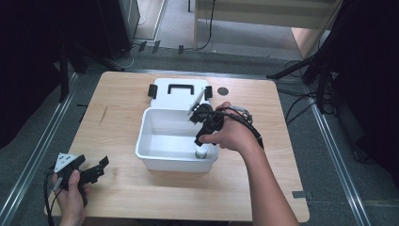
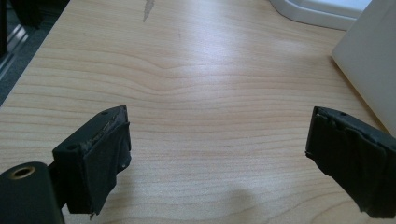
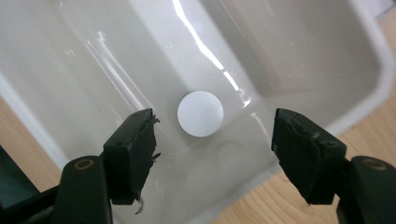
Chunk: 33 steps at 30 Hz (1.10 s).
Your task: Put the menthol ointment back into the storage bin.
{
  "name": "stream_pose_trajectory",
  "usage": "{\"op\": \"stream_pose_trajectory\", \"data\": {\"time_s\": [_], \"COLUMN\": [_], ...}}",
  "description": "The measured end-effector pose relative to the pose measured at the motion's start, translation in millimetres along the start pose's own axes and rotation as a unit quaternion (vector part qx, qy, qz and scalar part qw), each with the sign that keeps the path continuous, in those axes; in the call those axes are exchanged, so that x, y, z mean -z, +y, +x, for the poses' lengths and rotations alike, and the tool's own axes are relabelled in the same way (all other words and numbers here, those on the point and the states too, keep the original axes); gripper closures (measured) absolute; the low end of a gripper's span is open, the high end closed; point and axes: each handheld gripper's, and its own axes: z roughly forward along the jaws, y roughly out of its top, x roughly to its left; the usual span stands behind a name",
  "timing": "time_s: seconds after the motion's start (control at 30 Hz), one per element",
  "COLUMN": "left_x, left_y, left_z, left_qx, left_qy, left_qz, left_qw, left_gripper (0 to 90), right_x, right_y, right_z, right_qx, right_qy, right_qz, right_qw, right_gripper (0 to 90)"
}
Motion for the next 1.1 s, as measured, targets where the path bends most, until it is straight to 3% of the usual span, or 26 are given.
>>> {"op": "stream_pose_trajectory", "data": {"time_s": [0.27,0.53,0.77,1.1], "left_x": [0.1,0.0,-0.1,0.2], "left_y": [0.0,-0.1,-0.2,-0.2], "left_z": [0.1,0.0,-0.2,0.1], "left_qx": [0.0,0.0,0.001,-0.001], "left_qy": [0.0,0.0,0.0,-0.001], "left_qz": [0.0,-0.001,-0.001,0.0], "left_qw": [1.0,1.0,1.0,1.0], "left_gripper": [7.3,7.3,7.3,7.3], "right_x": [14.3,10.7,9.5,-2.4], "right_y": [-19.0,-42.4,-60.4,-96.9], "right_z": [-13.6,-27.1,-35.3,-50.9], "right_qx": [-0.021,-0.052,-0.065,-0.103], "right_qy": [-0.011,-0.011,-0.005,-0.002], "right_qz": [0.004,0.0,-0.005,-0.003], "right_qw": [0.9997,0.9986,0.9979,0.9946], "right_gripper": [27.1,22.6,22.3,19.6]}}
